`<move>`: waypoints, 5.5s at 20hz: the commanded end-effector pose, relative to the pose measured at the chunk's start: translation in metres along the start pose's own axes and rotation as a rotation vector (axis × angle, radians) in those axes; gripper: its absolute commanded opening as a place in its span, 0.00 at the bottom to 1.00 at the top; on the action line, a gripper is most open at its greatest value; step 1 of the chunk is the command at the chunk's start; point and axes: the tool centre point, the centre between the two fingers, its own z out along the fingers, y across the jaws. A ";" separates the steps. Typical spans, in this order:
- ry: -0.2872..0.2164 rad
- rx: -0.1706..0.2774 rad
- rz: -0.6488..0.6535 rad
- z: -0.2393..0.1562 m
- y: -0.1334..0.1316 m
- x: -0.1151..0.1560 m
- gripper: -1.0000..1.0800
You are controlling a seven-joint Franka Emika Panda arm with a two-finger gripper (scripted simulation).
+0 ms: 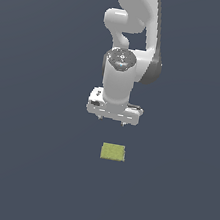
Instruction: Pick up the object and move it to a goal position.
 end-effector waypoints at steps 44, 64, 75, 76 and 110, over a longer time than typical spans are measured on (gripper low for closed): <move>0.021 0.007 1.157 0.076 -0.033 0.061 0.96; 0.037 0.009 1.416 0.094 -0.042 0.072 0.96; 0.037 0.009 1.415 0.129 -0.041 0.072 0.96; 0.037 0.009 1.415 0.133 -0.041 0.072 0.96; 0.036 0.010 1.418 0.059 -0.023 0.076 0.00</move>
